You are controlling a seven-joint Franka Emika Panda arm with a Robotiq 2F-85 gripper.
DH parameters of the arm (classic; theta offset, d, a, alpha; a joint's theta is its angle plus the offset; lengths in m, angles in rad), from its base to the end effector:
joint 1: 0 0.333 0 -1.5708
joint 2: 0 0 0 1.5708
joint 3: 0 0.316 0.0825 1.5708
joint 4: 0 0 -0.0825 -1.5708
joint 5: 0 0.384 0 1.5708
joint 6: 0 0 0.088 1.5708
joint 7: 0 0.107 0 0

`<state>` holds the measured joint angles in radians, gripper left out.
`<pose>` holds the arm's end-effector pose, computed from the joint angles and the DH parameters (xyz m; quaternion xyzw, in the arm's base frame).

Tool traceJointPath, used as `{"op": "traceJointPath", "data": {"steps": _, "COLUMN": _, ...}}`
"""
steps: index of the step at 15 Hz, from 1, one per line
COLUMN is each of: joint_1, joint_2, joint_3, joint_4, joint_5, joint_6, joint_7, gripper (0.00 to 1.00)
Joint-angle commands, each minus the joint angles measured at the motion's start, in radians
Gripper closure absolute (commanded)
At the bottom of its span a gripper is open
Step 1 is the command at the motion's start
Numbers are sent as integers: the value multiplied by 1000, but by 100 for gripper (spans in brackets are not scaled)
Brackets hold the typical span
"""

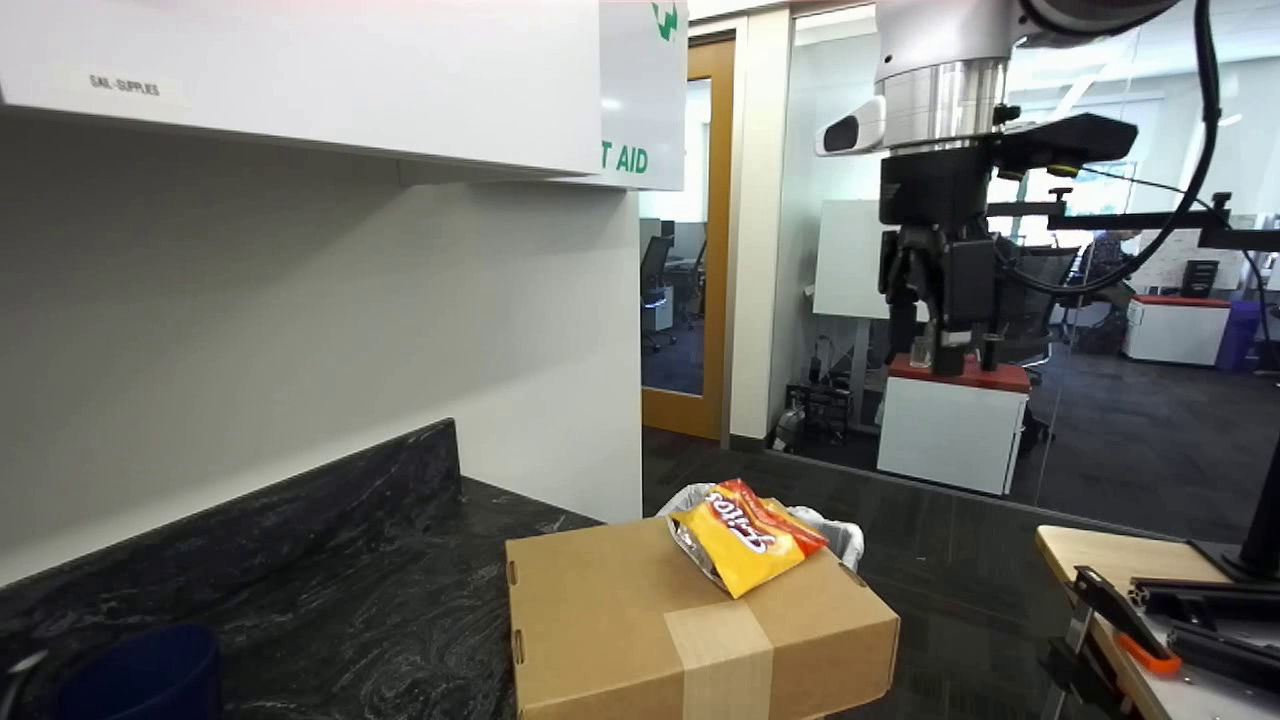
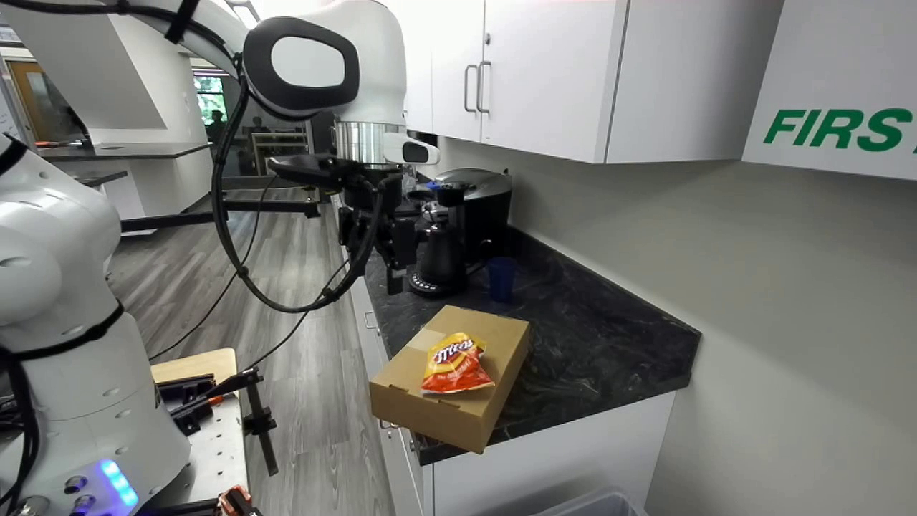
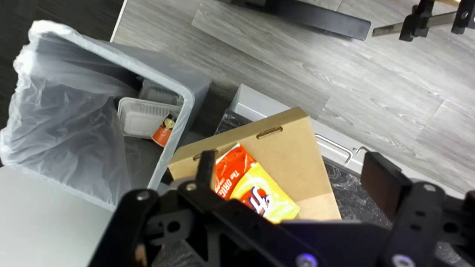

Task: Pick up the yellow wrapper from the brown box and throw it in the bin

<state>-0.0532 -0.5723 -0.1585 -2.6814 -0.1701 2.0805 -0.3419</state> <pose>0.3470 -0.0806 0.4054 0.9921 0.1206 -0.0228 0.0257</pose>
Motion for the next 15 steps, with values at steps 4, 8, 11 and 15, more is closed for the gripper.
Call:
{"op": "traceJointPath", "data": {"steps": 4, "joint_1": 15, "joint_2": -1, "joint_3": -52, "joint_4": -94, "joint_5": 26, "joint_6": 277, "joint_7": -88, "gripper": 0}}
{"op": "traceJointPath", "data": {"steps": 8, "joint_1": 53, "joint_2": 139, "joint_3": -57, "joint_4": -99, "joint_5": 66, "joint_6": 460, "joint_7": -111, "gripper": 0}}
{"op": "traceJointPath", "data": {"steps": 11, "joint_1": 99, "joint_2": 269, "joint_3": -43, "joint_4": -97, "joint_5": 104, "joint_6": 605, "joint_7": -115, "gripper": 0}}
{"op": "traceJointPath", "data": {"steps": 15, "joint_1": 130, "joint_2": 453, "joint_3": -37, "joint_4": -46, "joint_5": 160, "joint_6": 740, "joint_7": -145, "gripper": 0}}
